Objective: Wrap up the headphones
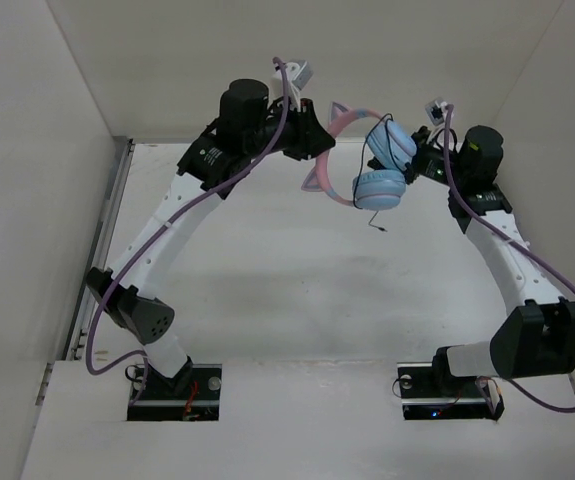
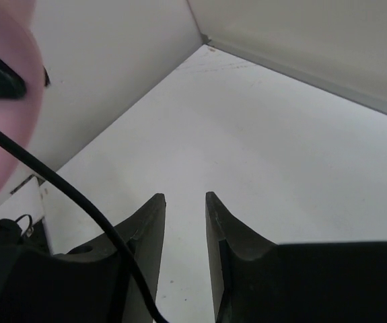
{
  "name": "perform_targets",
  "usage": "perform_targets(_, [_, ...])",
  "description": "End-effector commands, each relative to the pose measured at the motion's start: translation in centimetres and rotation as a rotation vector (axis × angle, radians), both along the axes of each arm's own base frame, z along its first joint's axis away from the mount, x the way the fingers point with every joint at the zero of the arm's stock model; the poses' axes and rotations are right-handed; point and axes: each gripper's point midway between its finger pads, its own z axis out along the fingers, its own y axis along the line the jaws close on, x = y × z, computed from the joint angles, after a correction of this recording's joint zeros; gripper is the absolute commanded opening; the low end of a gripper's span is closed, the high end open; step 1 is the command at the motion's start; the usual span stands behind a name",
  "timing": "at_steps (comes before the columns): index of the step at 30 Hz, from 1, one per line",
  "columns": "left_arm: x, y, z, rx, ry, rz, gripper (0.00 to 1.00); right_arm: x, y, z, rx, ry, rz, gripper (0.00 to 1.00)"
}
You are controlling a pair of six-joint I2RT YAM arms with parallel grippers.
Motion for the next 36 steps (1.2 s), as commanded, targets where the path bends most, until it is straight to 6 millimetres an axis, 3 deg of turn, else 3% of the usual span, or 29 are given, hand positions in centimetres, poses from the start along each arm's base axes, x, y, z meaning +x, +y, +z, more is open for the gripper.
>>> perform_targets(1, [-0.3, 0.3, 7.2, -0.176, -0.108, -0.009, 0.0, -0.7, 0.3, 1.3, 0.074, -0.023, 0.03, 0.38])
perform_targets(15, [0.6, 0.7, 10.6, -0.316, -0.067, 0.007, 0.0, -1.4, 1.5, -0.2, 0.204, 0.077, 0.07, 0.43])
perform_targets(25, [0.1, -0.1, 12.7, -0.371, -0.076, -0.022, 0.0, -1.6, 3.5, 0.9, 0.256, 0.056, 0.109, 0.43])
perform_targets(32, [0.9, 1.1, 12.3, -0.354, -0.08, 0.009, 0.0, 0.0, -0.4, 1.4, 0.216, 0.002, 0.021, 0.44])
perform_targets(36, [0.9, 1.6, 12.7, -0.362, -0.085, 0.017, 0.0, 0.3, -1.4, 1.1, 0.203, 0.002, -0.007, 0.45])
